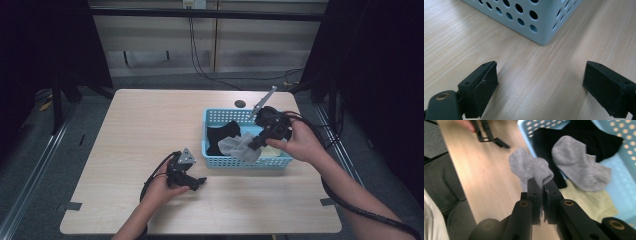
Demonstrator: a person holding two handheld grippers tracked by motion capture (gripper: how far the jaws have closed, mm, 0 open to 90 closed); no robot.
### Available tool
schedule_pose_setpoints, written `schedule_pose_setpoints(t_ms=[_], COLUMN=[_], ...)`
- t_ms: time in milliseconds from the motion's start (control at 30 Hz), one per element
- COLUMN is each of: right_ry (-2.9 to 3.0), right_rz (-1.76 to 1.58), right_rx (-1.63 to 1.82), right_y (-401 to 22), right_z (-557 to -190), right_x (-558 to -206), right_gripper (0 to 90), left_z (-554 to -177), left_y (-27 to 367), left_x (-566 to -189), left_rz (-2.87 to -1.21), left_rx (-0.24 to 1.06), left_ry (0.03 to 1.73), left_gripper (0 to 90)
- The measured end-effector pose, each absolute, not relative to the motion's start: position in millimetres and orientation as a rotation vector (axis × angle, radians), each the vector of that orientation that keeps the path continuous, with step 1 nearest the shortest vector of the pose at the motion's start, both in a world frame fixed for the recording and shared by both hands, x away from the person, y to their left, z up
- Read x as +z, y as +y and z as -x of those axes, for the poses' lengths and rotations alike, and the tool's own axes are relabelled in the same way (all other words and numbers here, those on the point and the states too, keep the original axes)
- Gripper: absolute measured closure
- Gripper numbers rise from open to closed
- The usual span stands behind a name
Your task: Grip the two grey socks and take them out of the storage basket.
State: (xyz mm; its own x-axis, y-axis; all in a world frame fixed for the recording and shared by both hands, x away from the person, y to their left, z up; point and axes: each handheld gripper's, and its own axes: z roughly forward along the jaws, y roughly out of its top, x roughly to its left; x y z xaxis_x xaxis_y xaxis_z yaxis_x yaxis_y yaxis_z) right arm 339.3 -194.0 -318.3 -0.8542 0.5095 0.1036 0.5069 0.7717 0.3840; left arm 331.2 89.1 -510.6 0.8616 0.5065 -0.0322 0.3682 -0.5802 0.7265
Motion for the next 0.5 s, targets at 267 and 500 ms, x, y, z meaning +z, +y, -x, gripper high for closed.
schedule_pose_setpoints(t_ms=[267, 500], right_ry=[3.018, 3.064], right_rz=[-0.773, -0.769], right_rx=[0.63, 0.596], right_y=[-182, -173], right_z=[-317, -312], right_x=[-338, -367], right_gripper=[85.1, 85.1], left_z=[-331, -331], left_y=[89, 89], left_x=[-510, -510], left_rz=[-2.255, -2.255], left_rx=[0.23, 0.23], left_ry=[0.629, 0.629], left_gripper=[11.8, 11.8])
